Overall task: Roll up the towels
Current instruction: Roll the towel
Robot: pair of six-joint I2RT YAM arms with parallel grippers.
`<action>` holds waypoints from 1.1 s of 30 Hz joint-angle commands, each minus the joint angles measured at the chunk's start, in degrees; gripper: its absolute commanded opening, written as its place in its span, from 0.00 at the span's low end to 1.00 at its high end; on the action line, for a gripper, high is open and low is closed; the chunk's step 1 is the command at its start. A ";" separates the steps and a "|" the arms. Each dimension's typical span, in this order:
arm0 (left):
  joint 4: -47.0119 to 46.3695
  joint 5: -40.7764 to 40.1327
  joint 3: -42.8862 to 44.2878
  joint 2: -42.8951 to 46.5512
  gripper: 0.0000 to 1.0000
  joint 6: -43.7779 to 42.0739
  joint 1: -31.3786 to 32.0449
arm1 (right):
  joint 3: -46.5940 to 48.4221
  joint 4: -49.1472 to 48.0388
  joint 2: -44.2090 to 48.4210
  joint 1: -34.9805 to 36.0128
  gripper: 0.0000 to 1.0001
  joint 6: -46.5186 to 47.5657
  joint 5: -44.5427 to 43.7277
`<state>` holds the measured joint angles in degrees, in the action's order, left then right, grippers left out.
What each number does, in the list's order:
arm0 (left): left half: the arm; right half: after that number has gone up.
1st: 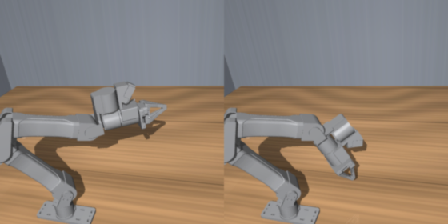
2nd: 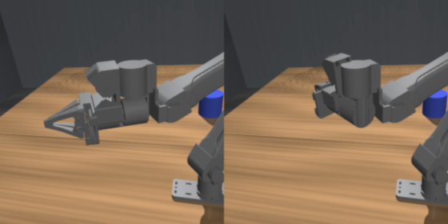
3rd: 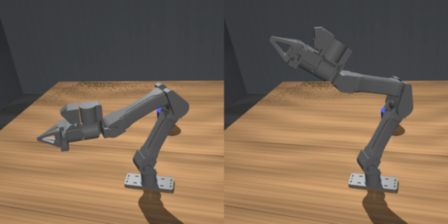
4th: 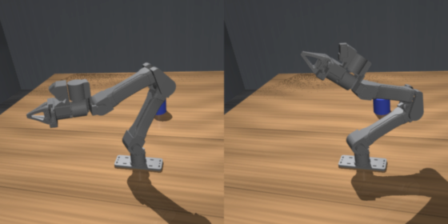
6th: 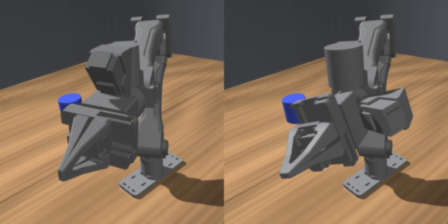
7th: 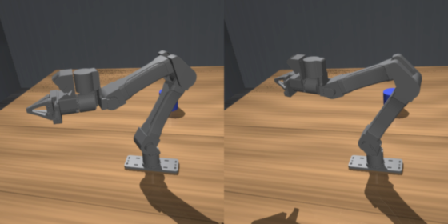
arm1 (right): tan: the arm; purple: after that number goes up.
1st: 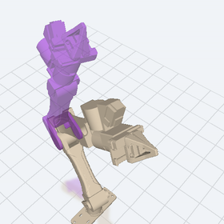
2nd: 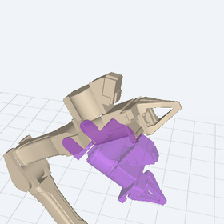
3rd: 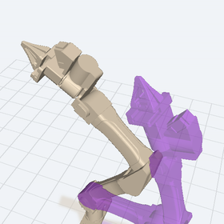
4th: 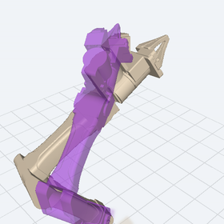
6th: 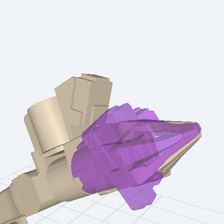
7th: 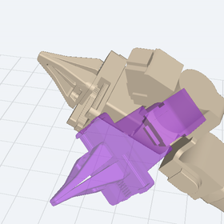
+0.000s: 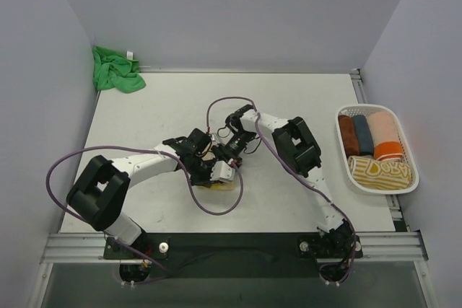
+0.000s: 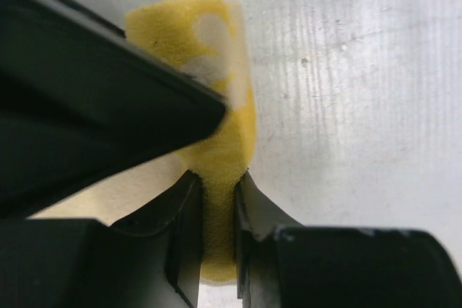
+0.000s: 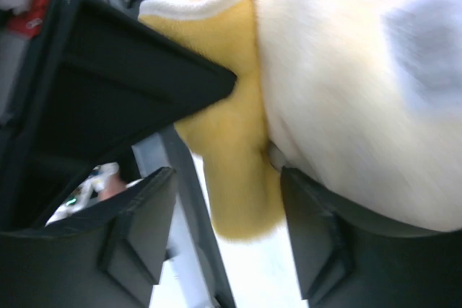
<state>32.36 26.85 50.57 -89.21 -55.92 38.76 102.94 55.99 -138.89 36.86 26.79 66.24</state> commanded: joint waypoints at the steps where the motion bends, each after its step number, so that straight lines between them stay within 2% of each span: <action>1: 15.18 4.26 1.29 -2.81 0.10 3.45 0.52 | 2.27 -2.46 6.78 -4.51 0.62 -1.38 -11.48; 2: 15.97 5.05 1.64 -3.68 0.09 4.06 0.52 | 2.36 -2.72 8.10 -5.91 0.69 -1.91 -11.66; 7: 21.86 8.30 6.54 -9.57 0.09 4.15 -0.62 | 0.61 -3.34 16.80 -11.54 0.70 -6.74 -12.62; 11: 26.42 11.37 13.49 -19.91 0.00 6.09 -3.69 | -4.31 -3.69 24.97 -16.02 0.70 -7.27 -15.43; 14: 31.70 15.76 20.16 -25.81 0.00 4.70 -8.08 | -8.53 -4.30 31.73 -18.49 0.70 -7.54 -18.42; 16: 33.99 17.96 22.55 -27.85 0.06 3.81 -10.01 | -12.03 -4.57 36.66 -19.28 0.69 -7.45 -19.91; 18: 36.79 18.06 26.23 -31.02 0.08 1.61 -11.78 | -15.29 -5.97 42.26 -19.11 0.70 -7.54 -20.27; 22: 40.32 17.80 31.25 -36.29 0.11 0.03 -13.54 | -24.07 -10.54 50.72 -16.39 0.69 -8.59 -22.55; 24: 42.69 17.71 33.70 -39.36 0.13 -0.85 -14.07 | -25.76 -11.60 53.62 -12.79 0.69 -7.63 -24.13; 29: 49.28 18.50 38.37 -45.78 0.15 -4.37 -14.86 | -27.09 -11.60 55.66 -3.48 0.68 -2.54 -30.80; 33: 50.87 18.94 39.96 -47.55 0.16 -4.99 -15.30 | -26.47 -15.01 52.41 6.17 0.67 -0.51 -36.69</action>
<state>83.72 50.98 89.19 -133.84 -55.09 23.99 76.49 43.55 -84.97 37.69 23.27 36.25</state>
